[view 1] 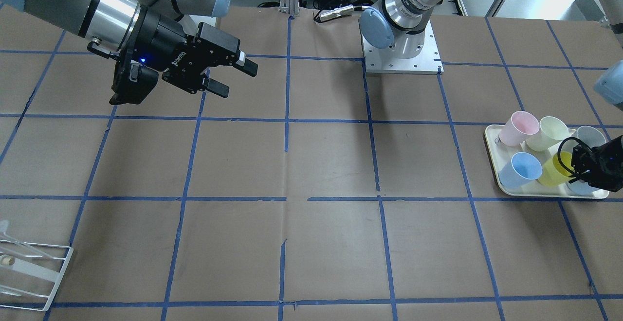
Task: Transfer IKEA cup to right arm and place on rack
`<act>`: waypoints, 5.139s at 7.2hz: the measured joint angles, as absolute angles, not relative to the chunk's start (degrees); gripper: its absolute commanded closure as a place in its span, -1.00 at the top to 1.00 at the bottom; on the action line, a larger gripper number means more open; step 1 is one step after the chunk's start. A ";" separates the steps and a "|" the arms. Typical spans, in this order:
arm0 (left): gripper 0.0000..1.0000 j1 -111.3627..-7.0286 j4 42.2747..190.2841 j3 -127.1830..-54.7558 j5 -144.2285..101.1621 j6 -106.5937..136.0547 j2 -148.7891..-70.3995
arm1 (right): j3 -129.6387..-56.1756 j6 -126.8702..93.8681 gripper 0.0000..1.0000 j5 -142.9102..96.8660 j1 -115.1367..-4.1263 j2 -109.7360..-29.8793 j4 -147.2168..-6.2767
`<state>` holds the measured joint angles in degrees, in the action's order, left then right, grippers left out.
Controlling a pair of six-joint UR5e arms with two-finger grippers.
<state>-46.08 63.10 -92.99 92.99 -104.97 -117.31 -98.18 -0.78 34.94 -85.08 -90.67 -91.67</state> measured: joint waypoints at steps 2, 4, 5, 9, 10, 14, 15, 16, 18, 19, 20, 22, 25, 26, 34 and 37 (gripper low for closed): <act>-1.00 -46.47 66.96 -91.63 92.71 -102.72 -115.33 | -99.02 1.83 1.00 21.81 -84.80 -91.18 -91.67; -1.00 -49.19 80.67 -85.36 91.49 -97.11 -112.59 | -101.96 6.94 1.00 17.22 -84.97 -91.87 -91.74; -1.00 -51.33 90.05 -80.71 89.68 -92.40 -111.13 | -104.32 9.39 1.00 15.17 -85.01 -91.97 -91.73; -1.00 -59.57 118.26 -72.34 73.54 -70.61 -104.83 | -108.12 10.67 1.00 4.12 -84.91 -91.61 -91.64; -1.00 -60.48 122.43 -73.66 66.55 -67.11 -103.08 | -108.28 10.68 1.00 3.48 -84.91 -90.86 -91.70; -1.00 -61.95 131.05 -85.25 39.11 -62.79 -97.45 | -108.36 10.62 1.00 2.42 -84.91 -87.52 -91.76; -1.00 -62.95 132.48 -87.73 32.48 -62.76 -96.82 | -108.39 10.28 1.00 2.06 -84.95 -87.31 -91.76; -1.00 -64.84 133.49 -89.46 26.89 -62.82 -96.53 | -108.43 9.64 1.00 0.77 -84.98 -87.23 -91.74; -0.95 -70.69 134.05 -91.39 16.57 -63.04 -96.51 | -108.45 8.94 1.00 -1.69 -85.19 -86.98 -91.68; -0.95 -73.32 133.99 -92.41 12.08 -63.21 -96.74 | -108.45 8.85 1.00 -2.05 -85.43 -86.65 -91.65; -0.95 -75.41 133.71 -93.34 8.73 -63.37 -97.11 | -108.38 8.29 1.00 -2.67 -85.59 -86.42 -91.63; -0.95 -78.38 133.33 -94.42 5.21 -64.05 -97.79 | -107.71 5.88 1.00 -4.28 -85.66 -86.23 -91.74; -0.95 -80.44 133.17 -96.10 2.79 -64.47 -97.88 | -106.09 3.95 1.00 -6.23 -85.61 -84.58 -93.27; -0.95 -80.62 133.16 -96.25 2.64 -64.50 -97.89 | -105.38 2.43 1.00 -6.41 -85.62 -83.93 -94.53; -0.81 -81.87 133.21 -96.40 0.99 -64.54 -97.97 | -104.66 -0.55 0.47 -6.99 -87.83 -82.37 -97.80; 0.99 -82.02 133.14 -96.36 1.06 -64.53 -97.95 | -104.58 -1.07 0.30 -7.12 -87.80 -82.21 -97.92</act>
